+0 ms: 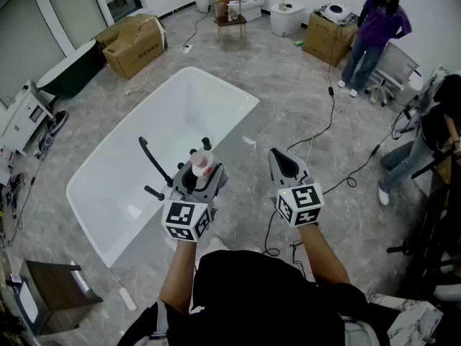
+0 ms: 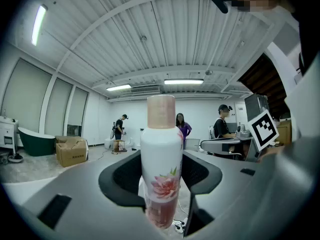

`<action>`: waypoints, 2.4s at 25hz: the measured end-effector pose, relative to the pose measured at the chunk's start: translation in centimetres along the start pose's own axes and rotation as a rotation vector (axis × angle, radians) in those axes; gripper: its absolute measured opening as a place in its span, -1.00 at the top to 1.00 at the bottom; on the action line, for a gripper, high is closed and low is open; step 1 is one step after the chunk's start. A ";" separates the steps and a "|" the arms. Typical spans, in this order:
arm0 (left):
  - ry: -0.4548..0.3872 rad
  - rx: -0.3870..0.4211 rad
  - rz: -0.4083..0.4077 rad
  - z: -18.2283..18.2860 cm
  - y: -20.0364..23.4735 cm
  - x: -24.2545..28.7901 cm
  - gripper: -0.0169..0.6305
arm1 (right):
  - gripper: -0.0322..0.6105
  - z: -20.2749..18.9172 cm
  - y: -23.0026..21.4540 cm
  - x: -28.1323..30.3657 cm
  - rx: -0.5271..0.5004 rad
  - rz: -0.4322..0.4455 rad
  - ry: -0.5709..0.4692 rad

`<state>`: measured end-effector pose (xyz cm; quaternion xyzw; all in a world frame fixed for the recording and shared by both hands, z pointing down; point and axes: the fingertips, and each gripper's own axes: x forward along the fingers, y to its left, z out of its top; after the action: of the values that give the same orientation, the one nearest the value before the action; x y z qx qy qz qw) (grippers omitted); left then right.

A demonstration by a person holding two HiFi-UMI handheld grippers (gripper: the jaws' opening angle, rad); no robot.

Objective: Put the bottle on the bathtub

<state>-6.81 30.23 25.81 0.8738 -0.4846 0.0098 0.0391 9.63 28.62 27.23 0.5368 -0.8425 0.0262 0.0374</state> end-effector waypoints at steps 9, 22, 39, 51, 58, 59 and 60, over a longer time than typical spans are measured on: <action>0.000 -0.011 0.002 -0.4 -1.6 -0.2 0.23 | 0.82 -1.2 -0.3 -1.5 0.037 0.050 0.010; 0.018 -0.021 0.008 -1.1 1.1 4.1 0.23 | 0.82 -1.5 -2.1 2.9 0.031 0.068 0.028; 0.046 -0.051 -0.002 0.1 13.5 19.0 0.23 | 0.82 0.0 -7.7 21.1 0.046 0.056 0.064; 0.082 -0.063 -0.066 -0.2 23.1 26.7 0.23 | 0.82 0.2 -8.7 32.7 0.075 -0.012 0.089; 0.110 -0.072 -0.095 -2.3 25.5 29.3 0.23 | 0.82 -1.6 -9.2 35.6 0.083 -0.042 0.114; 0.117 -0.075 -0.097 -2.7 25.6 29.7 0.23 | 0.82 -2.0 -9.4 35.9 0.084 -0.044 0.120; 0.124 -0.077 -0.098 -3.1 25.7 30.0 0.23 | 0.82 -2.3 -9.6 36.1 0.086 -0.046 0.126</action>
<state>-12.61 -8.48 32.10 0.8920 -0.4380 0.0434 0.1032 3.17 -7.84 32.87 0.5543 -0.8241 0.0952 0.0678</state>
